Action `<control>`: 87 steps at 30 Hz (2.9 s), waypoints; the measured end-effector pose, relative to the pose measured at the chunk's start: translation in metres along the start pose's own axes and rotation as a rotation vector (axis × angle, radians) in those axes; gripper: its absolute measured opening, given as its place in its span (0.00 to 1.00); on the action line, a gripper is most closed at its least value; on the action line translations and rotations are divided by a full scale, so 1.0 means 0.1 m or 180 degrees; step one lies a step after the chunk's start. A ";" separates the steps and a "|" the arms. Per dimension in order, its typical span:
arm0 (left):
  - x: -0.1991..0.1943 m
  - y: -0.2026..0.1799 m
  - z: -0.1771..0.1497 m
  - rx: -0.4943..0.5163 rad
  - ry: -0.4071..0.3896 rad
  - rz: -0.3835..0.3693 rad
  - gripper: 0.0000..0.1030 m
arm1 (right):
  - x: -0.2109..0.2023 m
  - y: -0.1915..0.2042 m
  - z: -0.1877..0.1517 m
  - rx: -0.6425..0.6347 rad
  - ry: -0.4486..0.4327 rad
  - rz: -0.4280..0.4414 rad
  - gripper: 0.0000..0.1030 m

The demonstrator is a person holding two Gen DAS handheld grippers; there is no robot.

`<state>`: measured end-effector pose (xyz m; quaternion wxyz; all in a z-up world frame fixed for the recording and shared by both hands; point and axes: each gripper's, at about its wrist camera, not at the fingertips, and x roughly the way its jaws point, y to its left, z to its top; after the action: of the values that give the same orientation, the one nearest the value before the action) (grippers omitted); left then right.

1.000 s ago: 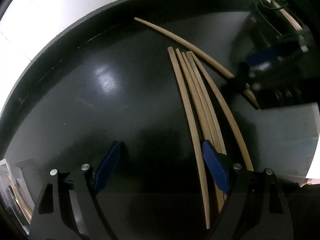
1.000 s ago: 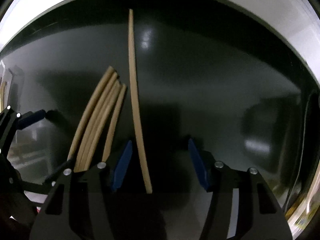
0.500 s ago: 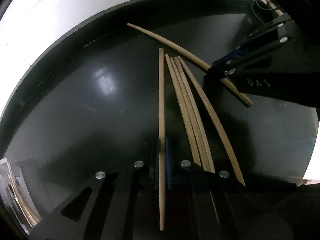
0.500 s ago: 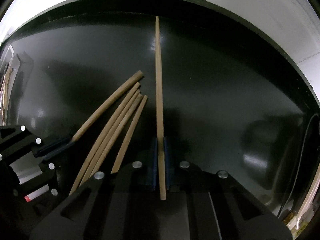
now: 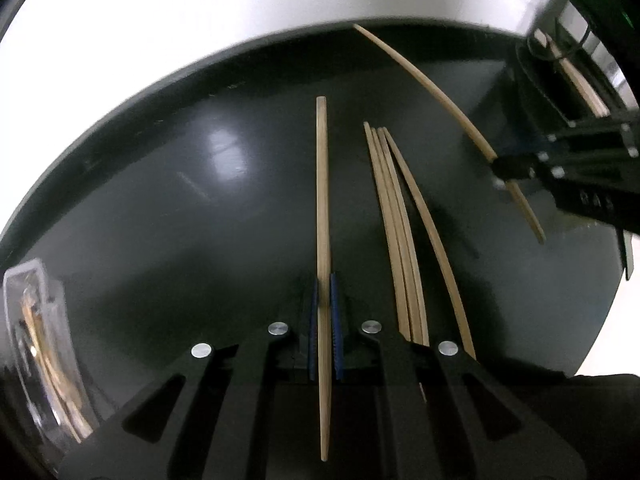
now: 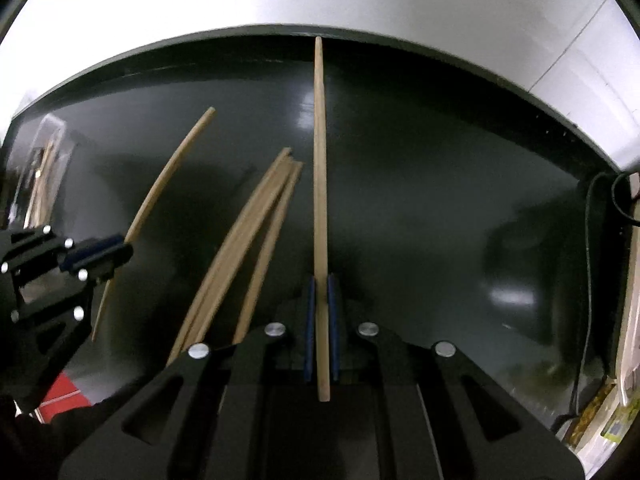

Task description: Organize utensils

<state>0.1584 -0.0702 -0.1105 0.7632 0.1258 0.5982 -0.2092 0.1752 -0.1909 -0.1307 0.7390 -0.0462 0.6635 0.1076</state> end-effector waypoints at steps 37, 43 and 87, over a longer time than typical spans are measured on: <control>-1.24 2.50 -2.04 -0.1914 -0.0238 0.0324 0.05 | -0.13 3.45 0.14 -0.1239 0.0151 0.0979 0.07; -1.16 3.13 -2.02 -0.2200 -0.0218 0.0272 0.05 | 0.12 3.84 0.60 -0.0958 0.0418 0.1241 0.07; -1.09 1.94 -1.60 -0.1677 -0.0225 0.0083 0.76 | -0.26 1.48 -0.12 0.0392 -0.0048 0.0878 0.61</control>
<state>0.0907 0.1896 -0.0564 0.7927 -0.0769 0.6034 -0.0407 0.1288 -0.0521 -0.0955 0.7236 0.0916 0.6633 0.1675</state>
